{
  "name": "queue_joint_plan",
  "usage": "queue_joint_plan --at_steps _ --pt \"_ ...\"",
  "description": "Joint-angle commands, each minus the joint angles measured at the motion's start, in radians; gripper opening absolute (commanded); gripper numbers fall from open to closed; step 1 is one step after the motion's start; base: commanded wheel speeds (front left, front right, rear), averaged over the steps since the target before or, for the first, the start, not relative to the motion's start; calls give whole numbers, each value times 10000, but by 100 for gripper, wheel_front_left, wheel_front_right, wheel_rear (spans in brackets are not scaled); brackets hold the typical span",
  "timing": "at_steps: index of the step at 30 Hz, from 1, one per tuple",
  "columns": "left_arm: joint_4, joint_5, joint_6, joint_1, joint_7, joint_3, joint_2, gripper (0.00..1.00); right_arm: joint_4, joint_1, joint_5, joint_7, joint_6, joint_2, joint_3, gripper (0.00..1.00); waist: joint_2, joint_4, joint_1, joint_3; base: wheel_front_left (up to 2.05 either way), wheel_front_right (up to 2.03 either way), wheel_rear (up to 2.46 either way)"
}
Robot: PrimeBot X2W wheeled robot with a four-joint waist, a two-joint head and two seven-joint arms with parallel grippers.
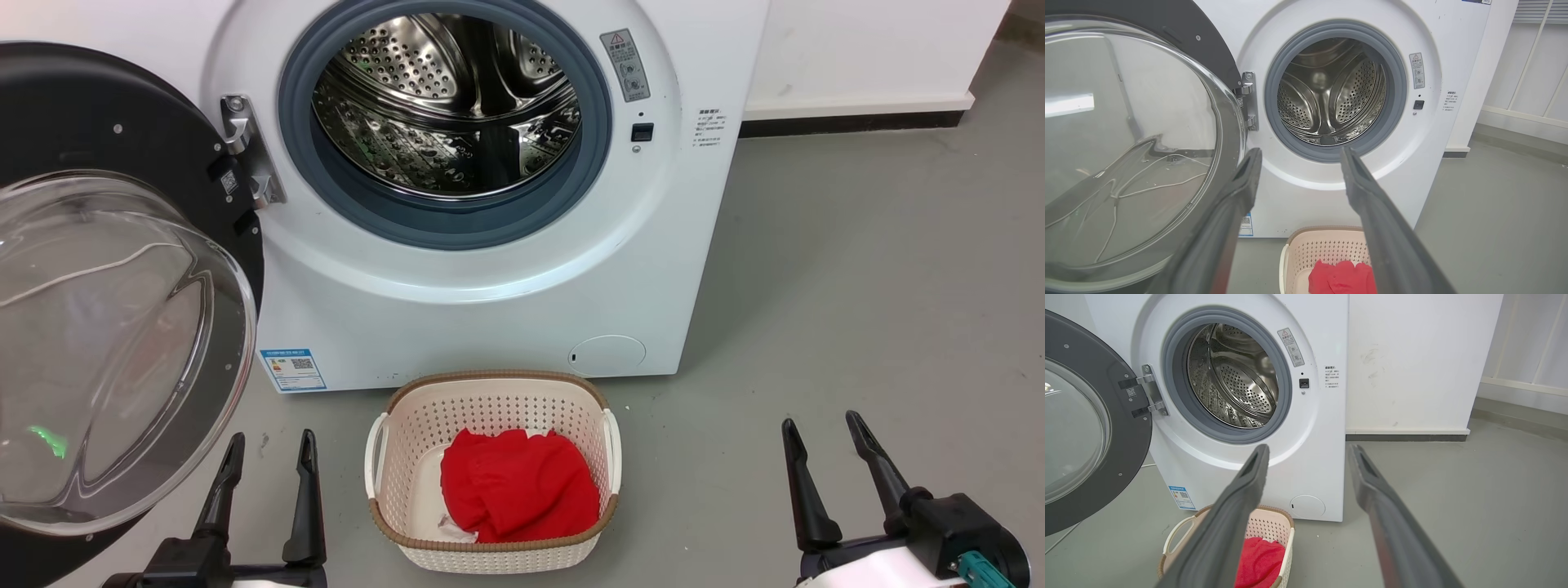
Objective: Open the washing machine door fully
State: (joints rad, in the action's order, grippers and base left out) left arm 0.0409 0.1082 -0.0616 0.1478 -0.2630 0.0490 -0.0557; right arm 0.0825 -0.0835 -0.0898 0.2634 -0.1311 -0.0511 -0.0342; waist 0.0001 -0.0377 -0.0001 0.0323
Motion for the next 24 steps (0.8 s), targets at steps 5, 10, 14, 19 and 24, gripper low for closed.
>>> queue_joint_plan --at_steps 5,10,14,19,24 --pt "-55 -82 74 -35 -22 3 20 100 42 11 -98 14 7 21 -55 100 -1 -41 1 -18 0 0 0" --pt "-127 -72 95 -60 -22 -18 28 100 62 8 -154 14 7 21 -55 100 -1 -4 1 -21 0 0 0" --pt "-106 -17 93 -130 -22 23 32 100 89 19 -174 14 7 21 -56 100 -1 17 1 -38 0 0 0" --pt "-468 425 61 -97 154 31 50 0 240 -78 -565 -49 0 -2 -104 0 -1 23 1 -45 0 0 0" --pt "-645 1477 8 -288 430 87 49 0 338 80 -1724 -265 0 -86 -56 0 -1 38 1 -58 0 0 0"
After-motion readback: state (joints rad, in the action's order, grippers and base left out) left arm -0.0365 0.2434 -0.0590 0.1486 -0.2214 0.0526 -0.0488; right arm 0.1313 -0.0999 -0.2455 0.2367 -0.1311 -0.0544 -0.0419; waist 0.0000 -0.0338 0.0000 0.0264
